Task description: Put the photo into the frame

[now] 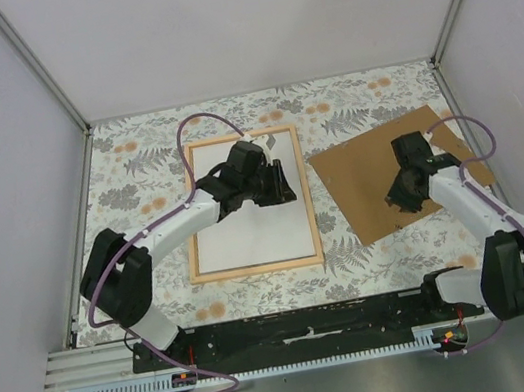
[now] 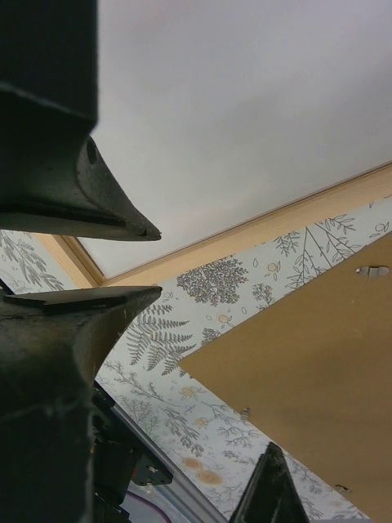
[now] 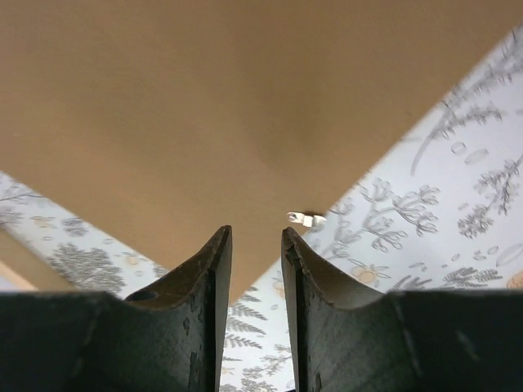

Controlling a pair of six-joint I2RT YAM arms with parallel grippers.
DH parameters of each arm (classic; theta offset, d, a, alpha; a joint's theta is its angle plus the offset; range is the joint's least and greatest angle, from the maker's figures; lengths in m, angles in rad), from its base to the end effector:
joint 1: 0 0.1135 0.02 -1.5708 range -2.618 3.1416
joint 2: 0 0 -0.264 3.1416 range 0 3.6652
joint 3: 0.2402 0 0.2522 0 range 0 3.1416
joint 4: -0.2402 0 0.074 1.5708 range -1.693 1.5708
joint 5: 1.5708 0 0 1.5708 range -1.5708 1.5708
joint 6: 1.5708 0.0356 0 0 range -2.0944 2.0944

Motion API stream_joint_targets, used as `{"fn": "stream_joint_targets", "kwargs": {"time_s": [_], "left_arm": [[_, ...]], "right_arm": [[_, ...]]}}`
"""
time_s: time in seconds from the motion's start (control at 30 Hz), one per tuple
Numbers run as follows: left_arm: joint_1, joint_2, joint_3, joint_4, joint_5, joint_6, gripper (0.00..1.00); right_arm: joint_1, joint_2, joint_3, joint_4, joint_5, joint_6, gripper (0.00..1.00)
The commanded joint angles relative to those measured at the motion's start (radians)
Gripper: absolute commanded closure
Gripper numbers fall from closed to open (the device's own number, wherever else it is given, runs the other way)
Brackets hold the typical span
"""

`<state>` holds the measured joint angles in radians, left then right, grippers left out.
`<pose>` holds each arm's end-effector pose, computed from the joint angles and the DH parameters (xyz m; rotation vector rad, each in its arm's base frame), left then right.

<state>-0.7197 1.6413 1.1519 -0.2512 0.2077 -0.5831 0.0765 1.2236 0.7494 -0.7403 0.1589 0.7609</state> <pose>0.2684 -0.2450 0.2412 0.2810 2.4500 -0.8624 0.2134 0.0107 0.2010 0.9608 2.5797 0.0013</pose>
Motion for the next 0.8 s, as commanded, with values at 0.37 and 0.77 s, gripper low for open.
{"fn": "stream_joint_targets", "kwargs": {"time_s": [0.37,0.77], "left_arm": [[0.063,-0.141,0.003,-0.080,-0.110,0.048,0.65],[0.143,-0.205,-0.031,-0.109,-0.082,0.072,0.65]], "right_arm": [[0.285,0.586,0.623,-0.024,0.090,-0.046,0.65],[0.324,0.774,0.788,-0.051,0.083,-0.055,0.65]]}}
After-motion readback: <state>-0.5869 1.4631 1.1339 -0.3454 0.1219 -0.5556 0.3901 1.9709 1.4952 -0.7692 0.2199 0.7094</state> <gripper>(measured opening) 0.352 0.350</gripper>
